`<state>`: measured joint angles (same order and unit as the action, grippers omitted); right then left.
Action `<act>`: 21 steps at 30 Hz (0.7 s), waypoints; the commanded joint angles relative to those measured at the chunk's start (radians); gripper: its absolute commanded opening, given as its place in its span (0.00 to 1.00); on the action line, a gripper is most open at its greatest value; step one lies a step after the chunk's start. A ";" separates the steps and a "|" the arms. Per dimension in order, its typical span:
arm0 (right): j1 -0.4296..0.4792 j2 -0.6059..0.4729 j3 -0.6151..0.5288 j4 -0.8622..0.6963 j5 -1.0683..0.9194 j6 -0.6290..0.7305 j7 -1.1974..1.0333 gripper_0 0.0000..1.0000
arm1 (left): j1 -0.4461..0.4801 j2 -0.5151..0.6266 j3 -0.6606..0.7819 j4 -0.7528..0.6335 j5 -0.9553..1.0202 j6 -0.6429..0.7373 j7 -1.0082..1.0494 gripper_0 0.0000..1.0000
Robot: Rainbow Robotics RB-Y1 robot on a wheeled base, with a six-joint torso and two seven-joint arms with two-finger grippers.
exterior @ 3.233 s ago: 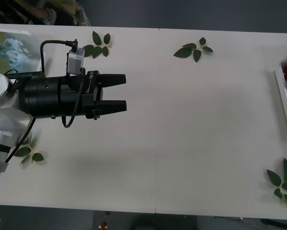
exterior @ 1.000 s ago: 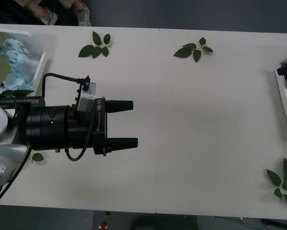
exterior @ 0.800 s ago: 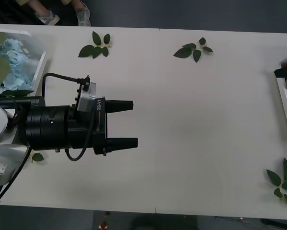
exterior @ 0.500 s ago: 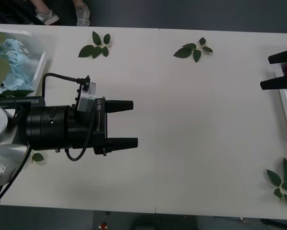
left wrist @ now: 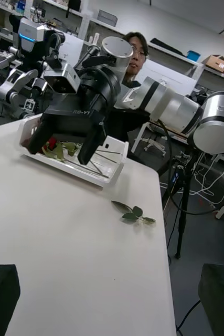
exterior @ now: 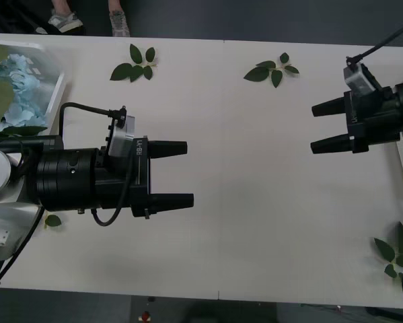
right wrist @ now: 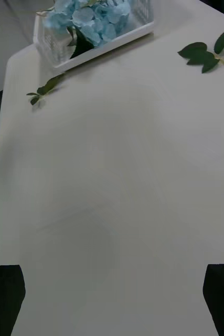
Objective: Put the red flowers into the right box and the blue flowers into the left box
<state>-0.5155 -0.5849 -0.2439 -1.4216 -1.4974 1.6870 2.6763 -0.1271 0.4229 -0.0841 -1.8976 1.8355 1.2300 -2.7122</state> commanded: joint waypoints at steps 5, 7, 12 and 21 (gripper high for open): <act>-0.058 0.042 0.112 -0.039 -0.055 0.007 0.029 1.00 | -0.003 -0.009 0.021 -0.034 0.004 -0.001 0.007 1.00; -0.069 0.036 0.155 -0.039 -0.086 0.007 0.029 1.00 | -0.003 -0.009 0.021 -0.034 0.004 -0.001 0.007 1.00; -0.069 0.005 0.225 -0.039 -0.152 0.007 0.029 1.00 | -0.003 -0.009 0.021 -0.034 0.004 -0.001 0.007 1.00; -0.069 -0.069 0.319 -0.039 -0.216 -0.055 0.029 1.00 | -0.003 -0.009 0.021 -0.034 0.004 -0.001 0.007 1.00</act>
<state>-0.5639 -0.5984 0.0471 -1.4233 -1.6764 1.6658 2.6763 -0.1271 0.4228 -0.0841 -1.8977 1.8355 1.2300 -2.7122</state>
